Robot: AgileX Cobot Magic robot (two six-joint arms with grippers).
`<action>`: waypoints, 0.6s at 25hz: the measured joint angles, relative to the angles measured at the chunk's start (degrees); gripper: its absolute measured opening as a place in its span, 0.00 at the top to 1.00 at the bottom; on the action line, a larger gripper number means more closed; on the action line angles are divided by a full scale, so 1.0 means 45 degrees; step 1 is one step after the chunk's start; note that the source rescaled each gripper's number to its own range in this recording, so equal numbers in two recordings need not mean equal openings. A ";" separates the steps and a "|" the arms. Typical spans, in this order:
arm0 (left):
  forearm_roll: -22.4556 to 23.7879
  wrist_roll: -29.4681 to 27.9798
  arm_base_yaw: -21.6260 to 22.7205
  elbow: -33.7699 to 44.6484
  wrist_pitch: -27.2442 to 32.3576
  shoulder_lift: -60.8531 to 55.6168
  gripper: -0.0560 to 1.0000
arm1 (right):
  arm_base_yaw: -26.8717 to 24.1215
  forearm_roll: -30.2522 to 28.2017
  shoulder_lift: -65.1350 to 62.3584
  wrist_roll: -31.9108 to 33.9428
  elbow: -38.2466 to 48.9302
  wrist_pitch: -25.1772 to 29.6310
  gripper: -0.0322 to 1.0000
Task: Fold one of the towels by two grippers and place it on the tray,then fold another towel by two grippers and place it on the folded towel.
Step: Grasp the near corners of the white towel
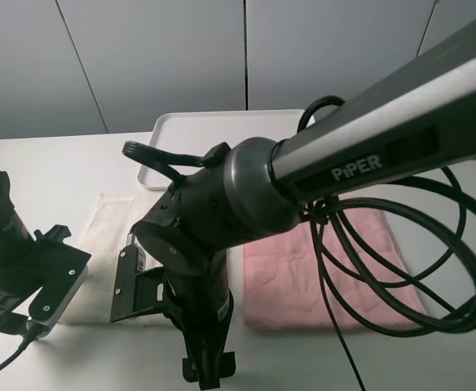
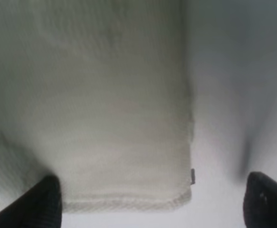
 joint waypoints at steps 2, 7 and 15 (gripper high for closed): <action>0.0000 0.0000 0.0000 0.0000 0.0000 0.0000 0.01 | 0.0010 -0.0220 0.0111 0.0000 0.0000 -0.0062 0.06; -0.0024 0.0000 0.0000 0.0000 0.0000 0.0000 0.01 | 0.0010 -0.0501 0.0329 0.0245 -0.0052 -0.0031 0.09; -0.0024 0.0000 0.0000 0.0000 0.0000 0.0021 0.01 | 0.0010 -0.0575 0.0415 0.0318 -0.0158 0.0058 0.24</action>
